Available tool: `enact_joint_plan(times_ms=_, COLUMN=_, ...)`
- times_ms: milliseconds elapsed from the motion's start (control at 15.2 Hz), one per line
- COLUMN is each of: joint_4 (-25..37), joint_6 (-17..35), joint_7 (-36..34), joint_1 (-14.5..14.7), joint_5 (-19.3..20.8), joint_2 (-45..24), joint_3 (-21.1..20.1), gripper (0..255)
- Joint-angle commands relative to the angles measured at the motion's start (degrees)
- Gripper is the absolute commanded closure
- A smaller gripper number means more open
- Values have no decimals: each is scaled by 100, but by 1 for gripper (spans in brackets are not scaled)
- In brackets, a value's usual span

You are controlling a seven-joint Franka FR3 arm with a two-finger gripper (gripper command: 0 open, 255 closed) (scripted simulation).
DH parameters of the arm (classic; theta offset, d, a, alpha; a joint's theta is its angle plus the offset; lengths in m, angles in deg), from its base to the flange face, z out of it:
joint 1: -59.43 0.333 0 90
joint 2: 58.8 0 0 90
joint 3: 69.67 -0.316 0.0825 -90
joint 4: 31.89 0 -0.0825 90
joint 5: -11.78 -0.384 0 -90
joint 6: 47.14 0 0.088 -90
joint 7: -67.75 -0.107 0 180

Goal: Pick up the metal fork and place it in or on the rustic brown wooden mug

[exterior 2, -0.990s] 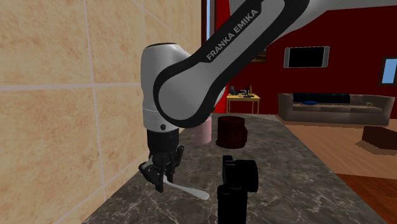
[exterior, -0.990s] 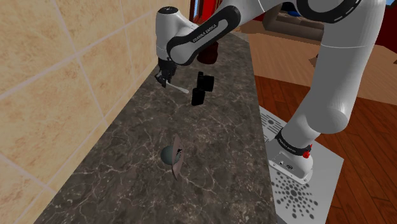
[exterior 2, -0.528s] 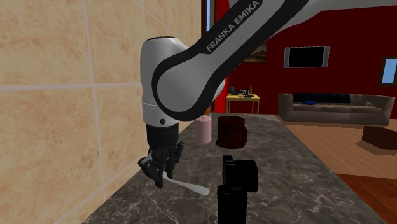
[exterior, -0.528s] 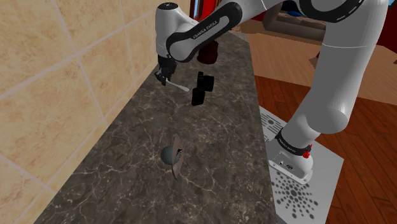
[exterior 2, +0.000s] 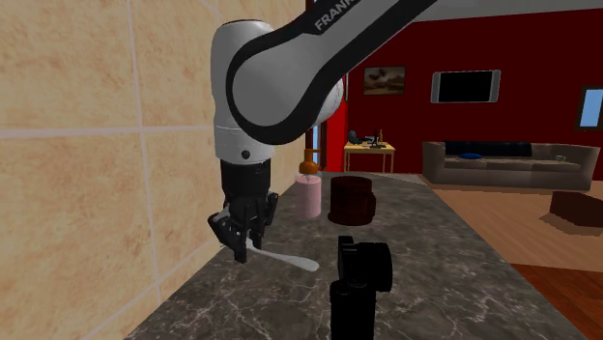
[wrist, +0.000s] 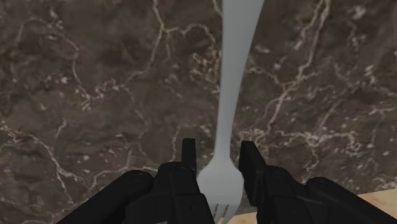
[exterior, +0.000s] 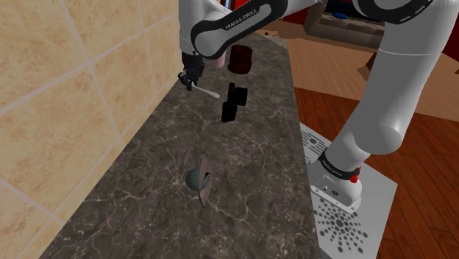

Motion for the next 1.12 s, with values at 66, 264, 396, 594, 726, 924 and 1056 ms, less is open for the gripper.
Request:
enact_joint_plan(times_ms=66, joint_4=66, joint_6=-181, joint_7=47, joint_1=-9, joint_5=-52, joint_2=118, joint_3=-18, gripper=255)
enact_joint_plan(times_ms=264, joint_4=164, joint_6=-378, joint_7=97, joint_1=-17, joint_5=-102, joint_2=222, joint_3=-34, gripper=255)
enact_joint_plan(times_ms=396, joint_4=237, joint_6=-511, joint_7=128, joint_1=-21, joint_5=-133, joint_2=286, joint_3=-43, gripper=255)
enact_joint_plan(times_ms=594, joint_4=355, joint_6=-713, joint_7=173, joint_1=-25, joint_5=-176, joint_2=375, joint_3=-55, gripper=255)
enact_joint_plan(times_ms=726, joint_4=440, joint_6=-849, joint_7=202, joint_1=-27, joint_5=-202, joint_2=429, joint_3=-62, gripper=255)
enact_joint_plan(times_ms=924, joint_4=578, joint_6=-1056, joint_7=243, joint_1=-30, joint_5=-238, joint_2=501, joint_3=-71, gripper=255)
enact_joint_plan(times_ms=1056, joint_4=678, joint_6=-1196, joint_7=269, joint_1=-30, joint_5=-260, joint_2=544, joint_3=-76, gripper=255)
